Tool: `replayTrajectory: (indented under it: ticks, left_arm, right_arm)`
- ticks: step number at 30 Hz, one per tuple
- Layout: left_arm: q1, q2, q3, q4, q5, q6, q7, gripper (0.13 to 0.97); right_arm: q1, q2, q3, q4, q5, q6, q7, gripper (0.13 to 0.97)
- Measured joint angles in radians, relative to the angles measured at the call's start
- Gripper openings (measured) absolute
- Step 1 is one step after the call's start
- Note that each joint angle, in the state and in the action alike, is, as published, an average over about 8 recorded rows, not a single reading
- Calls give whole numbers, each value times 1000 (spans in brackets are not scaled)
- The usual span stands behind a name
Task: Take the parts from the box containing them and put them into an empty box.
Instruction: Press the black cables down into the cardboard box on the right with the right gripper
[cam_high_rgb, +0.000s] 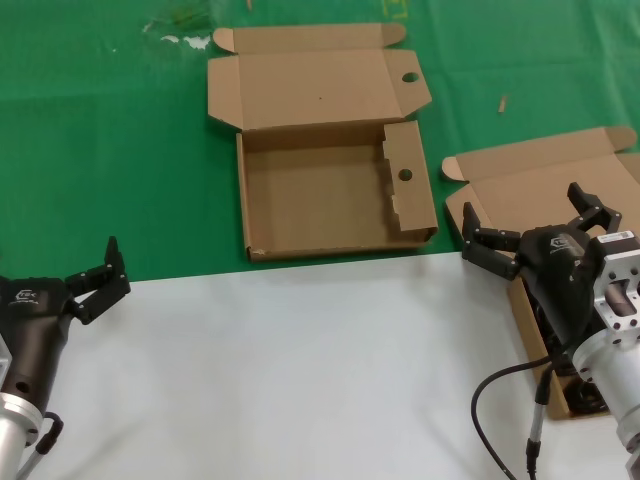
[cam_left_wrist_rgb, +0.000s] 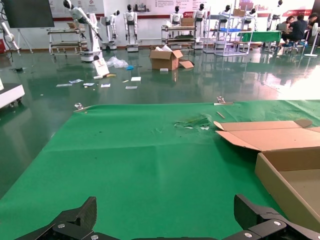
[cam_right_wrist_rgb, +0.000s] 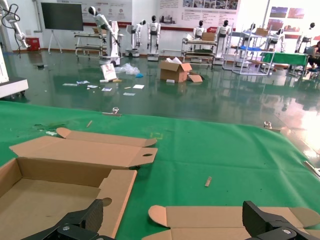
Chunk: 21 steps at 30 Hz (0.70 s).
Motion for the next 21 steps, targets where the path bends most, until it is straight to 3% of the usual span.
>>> replayTrajectory:
  ticks: [21]
  left_arm:
    - [0,0,0,0,0,0,0,962]
  right_arm:
    - [0,0,0,0,0,0,0,966]
